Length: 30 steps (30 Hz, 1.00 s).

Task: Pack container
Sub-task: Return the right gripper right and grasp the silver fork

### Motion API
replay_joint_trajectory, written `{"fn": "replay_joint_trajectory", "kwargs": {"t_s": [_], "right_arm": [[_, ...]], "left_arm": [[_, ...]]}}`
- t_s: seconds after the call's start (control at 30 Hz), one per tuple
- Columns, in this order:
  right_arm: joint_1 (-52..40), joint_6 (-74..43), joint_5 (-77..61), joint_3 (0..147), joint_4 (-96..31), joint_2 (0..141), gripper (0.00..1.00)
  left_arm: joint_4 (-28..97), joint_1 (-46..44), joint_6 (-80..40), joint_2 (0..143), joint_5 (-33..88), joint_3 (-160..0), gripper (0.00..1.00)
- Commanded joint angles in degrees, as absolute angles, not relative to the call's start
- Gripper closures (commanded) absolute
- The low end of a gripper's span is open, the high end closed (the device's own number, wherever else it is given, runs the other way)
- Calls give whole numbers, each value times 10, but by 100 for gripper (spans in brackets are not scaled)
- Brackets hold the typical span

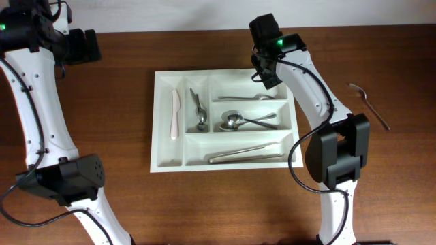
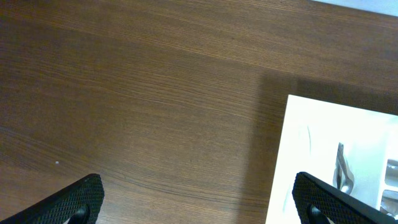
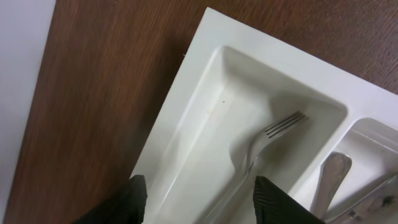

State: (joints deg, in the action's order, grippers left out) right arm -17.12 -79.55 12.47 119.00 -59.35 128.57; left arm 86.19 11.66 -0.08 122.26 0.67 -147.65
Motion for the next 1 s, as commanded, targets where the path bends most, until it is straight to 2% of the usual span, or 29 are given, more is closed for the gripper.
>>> {"fn": "replay_joint_trajectory", "kwargs": {"t_s": [0.0, 0.03, 0.2, 0.27, 0.43, 0.63, 0.7, 0.73, 0.77, 0.83, 0.97], "right_arm": [[-158, -798, 136, 1187, -604, 1285, 37], [-145, -793, 136, 1187, -614, 1282, 25], [-68, -745, 138, 1187, -655, 1274, 0], [-27, -718, 137, 1187, -673, 1273, 1], [66, -518, 136, 1187, -672, 1272, 1], [151, -150, 138, 1187, -650, 1272, 0], [178, -4, 138, 1187, -629, 1272, 6], [184, 30, 137, 1187, -625, 1272, 9], [199, 102, 128, 1187, -615, 1273, 17], [209, 153, 104, 1187, -612, 1276, 26], [226, 197, 30, 1185, -601, 1296, 31]], "left_arm": [[862, 119, -4, 1215, 9, -1480, 1], [862, 119, -4, 1215, 9, -1480, 1], [862, 119, -4, 1215, 9, -1480, 1], [862, 119, -4, 1215, 9, -1480, 1], [862, 119, -4, 1215, 9, -1480, 1], [862, 119, -4, 1215, 9, -1480, 1], [862, 119, -4, 1215, 9, -1480, 1], [862, 119, -4, 1215, 9, -1480, 1], [862, 119, -4, 1215, 9, -1480, 1], [862, 119, -4, 1215, 9, -1480, 1], [862, 119, -4, 1215, 9, -1480, 1]]}}
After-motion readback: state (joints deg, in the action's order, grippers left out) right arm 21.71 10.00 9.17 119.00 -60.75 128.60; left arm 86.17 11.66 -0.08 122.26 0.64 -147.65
